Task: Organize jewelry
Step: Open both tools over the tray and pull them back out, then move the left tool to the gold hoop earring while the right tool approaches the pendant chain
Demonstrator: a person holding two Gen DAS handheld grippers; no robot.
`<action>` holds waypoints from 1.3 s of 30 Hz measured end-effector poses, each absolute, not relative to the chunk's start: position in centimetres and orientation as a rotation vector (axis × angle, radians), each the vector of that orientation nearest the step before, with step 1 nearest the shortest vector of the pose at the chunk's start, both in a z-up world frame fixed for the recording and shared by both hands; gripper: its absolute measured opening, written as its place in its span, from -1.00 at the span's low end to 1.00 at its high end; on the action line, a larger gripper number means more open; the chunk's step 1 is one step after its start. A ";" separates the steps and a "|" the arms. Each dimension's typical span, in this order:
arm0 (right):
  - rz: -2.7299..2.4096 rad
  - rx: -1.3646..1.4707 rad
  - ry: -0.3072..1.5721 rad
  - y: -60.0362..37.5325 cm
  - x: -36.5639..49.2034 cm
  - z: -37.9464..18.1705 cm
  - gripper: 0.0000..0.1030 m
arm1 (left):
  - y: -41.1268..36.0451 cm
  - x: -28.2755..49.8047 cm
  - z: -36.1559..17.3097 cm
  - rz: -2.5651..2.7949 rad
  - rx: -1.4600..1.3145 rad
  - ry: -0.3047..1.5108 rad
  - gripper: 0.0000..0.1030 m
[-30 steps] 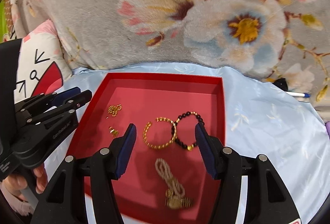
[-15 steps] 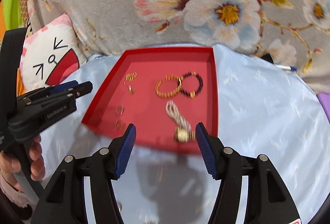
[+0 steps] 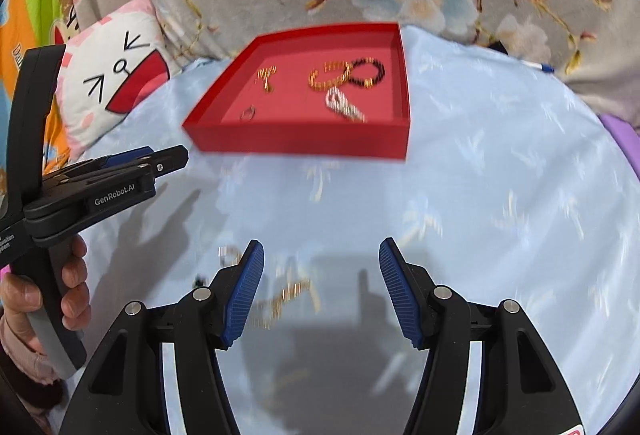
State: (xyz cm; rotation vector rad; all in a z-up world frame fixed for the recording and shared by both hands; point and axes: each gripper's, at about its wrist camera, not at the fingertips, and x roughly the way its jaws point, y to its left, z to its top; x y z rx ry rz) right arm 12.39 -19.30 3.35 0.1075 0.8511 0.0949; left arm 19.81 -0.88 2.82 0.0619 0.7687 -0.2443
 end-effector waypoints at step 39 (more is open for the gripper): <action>0.144 0.024 0.907 -15.0 11.9 -0.2 -0.84 | 0.4 14.8 -0.6 -0.266 0.056 0.806 0.11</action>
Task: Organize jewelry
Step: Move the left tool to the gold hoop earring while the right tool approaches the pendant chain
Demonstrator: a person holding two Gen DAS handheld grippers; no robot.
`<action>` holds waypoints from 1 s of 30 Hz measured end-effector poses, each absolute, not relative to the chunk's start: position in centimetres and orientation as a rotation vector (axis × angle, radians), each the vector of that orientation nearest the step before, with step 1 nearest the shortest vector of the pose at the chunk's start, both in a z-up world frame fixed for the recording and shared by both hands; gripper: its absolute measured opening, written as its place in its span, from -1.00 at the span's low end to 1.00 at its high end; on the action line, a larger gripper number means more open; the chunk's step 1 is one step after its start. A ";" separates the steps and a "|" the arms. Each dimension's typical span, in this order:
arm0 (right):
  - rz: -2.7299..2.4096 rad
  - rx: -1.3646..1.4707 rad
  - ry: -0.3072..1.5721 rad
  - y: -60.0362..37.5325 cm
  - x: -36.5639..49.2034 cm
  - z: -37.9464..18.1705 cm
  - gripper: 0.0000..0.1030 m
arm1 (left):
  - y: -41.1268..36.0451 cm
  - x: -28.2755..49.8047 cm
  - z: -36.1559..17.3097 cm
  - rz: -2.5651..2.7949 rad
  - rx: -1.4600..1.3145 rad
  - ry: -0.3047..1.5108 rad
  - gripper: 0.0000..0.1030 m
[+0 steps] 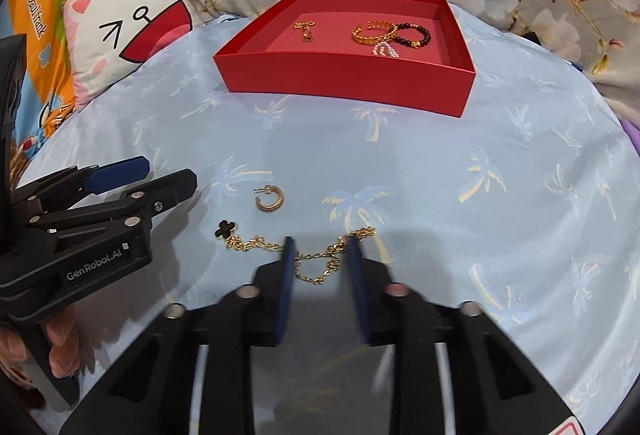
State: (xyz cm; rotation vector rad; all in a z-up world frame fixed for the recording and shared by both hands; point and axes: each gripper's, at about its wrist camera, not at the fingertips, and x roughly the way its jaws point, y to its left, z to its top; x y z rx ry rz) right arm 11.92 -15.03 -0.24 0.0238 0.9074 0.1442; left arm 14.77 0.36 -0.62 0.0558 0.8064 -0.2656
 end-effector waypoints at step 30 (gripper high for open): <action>0.024 0.176 0.901 -21.5 7.5 -0.3 -0.98 | -6.5 15.0 -1.3 -0.397 0.175 0.849 -0.08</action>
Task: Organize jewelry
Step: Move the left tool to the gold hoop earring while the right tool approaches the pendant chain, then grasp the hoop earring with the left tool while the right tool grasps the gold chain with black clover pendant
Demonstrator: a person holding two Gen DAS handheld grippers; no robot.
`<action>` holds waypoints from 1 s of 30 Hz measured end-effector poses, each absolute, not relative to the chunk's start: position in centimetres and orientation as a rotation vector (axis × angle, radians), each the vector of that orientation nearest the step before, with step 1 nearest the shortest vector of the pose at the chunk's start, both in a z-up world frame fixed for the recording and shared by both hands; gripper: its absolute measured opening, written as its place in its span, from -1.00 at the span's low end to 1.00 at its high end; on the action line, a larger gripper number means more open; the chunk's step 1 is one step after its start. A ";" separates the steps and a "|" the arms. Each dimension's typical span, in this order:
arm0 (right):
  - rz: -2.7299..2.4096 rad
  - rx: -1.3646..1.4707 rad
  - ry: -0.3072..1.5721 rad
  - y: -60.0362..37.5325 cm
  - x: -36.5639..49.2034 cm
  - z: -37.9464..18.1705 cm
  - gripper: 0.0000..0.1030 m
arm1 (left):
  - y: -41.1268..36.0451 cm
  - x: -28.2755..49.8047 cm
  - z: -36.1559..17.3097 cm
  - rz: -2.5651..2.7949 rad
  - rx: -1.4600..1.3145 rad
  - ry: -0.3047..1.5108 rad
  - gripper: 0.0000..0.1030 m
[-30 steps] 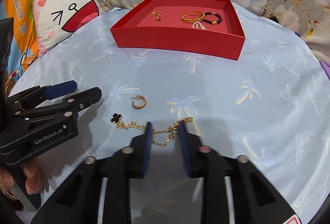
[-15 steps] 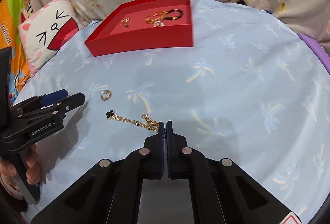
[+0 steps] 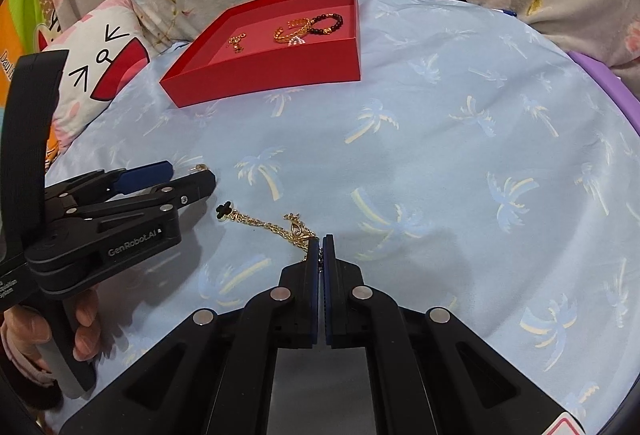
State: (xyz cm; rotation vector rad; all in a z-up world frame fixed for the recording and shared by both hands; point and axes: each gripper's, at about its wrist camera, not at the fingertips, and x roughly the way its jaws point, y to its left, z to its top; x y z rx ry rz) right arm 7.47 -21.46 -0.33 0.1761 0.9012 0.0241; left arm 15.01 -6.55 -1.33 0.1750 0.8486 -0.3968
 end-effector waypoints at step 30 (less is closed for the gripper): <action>0.029 0.181 0.902 -21.4 7.6 -0.4 -0.98 | -7.1 15.2 -1.3 -0.417 0.169 0.841 -0.28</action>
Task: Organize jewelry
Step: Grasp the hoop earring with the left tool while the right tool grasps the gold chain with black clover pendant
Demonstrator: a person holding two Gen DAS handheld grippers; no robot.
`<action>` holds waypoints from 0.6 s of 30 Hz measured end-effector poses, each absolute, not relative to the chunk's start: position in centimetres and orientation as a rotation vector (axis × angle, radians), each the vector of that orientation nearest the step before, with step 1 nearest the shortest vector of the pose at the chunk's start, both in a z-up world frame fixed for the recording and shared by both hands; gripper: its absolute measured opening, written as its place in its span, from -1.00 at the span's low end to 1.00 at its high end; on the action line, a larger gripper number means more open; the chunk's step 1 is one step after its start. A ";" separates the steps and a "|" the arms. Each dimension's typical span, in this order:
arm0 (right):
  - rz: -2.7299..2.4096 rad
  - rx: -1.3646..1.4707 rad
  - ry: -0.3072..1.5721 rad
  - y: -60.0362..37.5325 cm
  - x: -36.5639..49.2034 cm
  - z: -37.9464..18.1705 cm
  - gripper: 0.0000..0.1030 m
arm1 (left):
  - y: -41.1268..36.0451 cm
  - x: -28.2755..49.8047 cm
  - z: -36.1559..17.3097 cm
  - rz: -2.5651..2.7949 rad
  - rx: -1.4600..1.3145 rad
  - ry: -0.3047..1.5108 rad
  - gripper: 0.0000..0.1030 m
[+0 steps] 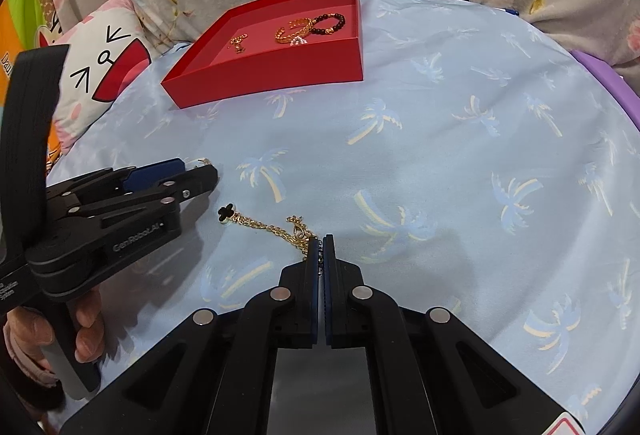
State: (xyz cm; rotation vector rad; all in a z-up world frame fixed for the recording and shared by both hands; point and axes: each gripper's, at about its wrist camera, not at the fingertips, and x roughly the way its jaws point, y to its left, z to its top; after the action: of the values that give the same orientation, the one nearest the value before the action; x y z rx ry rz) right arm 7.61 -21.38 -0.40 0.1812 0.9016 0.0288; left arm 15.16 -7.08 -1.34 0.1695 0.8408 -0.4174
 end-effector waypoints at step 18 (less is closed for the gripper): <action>0.049 0.203 0.852 -21.6 7.1 1.0 -0.98 | -6.1 14.6 -1.1 -0.454 0.139 0.838 -0.69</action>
State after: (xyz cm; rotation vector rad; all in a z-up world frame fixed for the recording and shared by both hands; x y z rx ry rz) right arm 7.10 -21.62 0.96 0.2033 0.8515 0.0490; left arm 14.57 -6.08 -1.08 0.1391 0.8376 -0.4541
